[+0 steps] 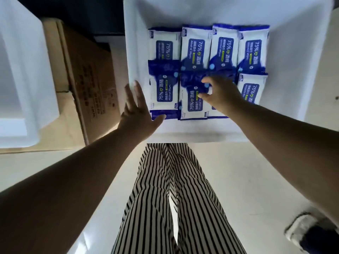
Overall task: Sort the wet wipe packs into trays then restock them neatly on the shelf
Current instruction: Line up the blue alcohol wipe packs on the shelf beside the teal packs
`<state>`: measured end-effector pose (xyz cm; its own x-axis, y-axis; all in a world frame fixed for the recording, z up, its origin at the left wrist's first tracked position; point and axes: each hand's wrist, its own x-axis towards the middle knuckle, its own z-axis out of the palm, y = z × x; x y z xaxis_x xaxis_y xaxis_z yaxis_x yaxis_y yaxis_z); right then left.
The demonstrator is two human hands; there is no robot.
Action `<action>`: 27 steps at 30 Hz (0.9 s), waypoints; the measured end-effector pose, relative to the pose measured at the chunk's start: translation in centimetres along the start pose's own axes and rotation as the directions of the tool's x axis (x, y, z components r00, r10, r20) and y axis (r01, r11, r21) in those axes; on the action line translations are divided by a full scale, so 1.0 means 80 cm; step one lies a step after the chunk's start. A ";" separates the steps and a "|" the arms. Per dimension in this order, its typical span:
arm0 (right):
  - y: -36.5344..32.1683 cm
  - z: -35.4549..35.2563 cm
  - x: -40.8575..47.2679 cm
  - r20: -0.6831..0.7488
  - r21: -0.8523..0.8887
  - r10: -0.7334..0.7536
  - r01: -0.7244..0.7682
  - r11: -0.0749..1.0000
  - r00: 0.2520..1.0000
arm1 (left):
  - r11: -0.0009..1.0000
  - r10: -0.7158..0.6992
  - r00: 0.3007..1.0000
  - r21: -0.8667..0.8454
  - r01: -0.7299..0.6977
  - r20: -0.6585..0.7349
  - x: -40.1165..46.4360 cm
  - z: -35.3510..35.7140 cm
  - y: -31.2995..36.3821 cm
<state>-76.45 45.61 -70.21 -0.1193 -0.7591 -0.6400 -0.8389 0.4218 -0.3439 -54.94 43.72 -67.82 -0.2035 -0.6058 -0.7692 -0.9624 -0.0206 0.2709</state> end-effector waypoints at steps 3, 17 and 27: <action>0.000 -0.005 0.026 0.033 -0.070 -0.066 0.068 0.995 0.997 | 0.999 0.033 0.999 -0.032 -0.034 -0.036 0.003 0.007 -0.007; -0.002 0.030 0.028 0.011 -0.317 -0.055 0.056 0.947 0.998 | 0.998 0.061 0.980 0.018 -0.058 -0.191 -0.003 0.015 -0.006; 0.009 -0.002 0.024 0.175 -0.059 0.088 -0.079 0.995 0.981 | 0.953 0.040 0.998 -0.300 -0.050 -0.038 -0.016 0.050 0.047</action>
<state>-77.36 44.33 -71.56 -0.0980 -0.6200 -0.7784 -0.8566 0.4507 -0.2512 -59.03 47.65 -68.12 -0.2352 -0.6358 -0.7352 -0.8525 -0.2283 0.4702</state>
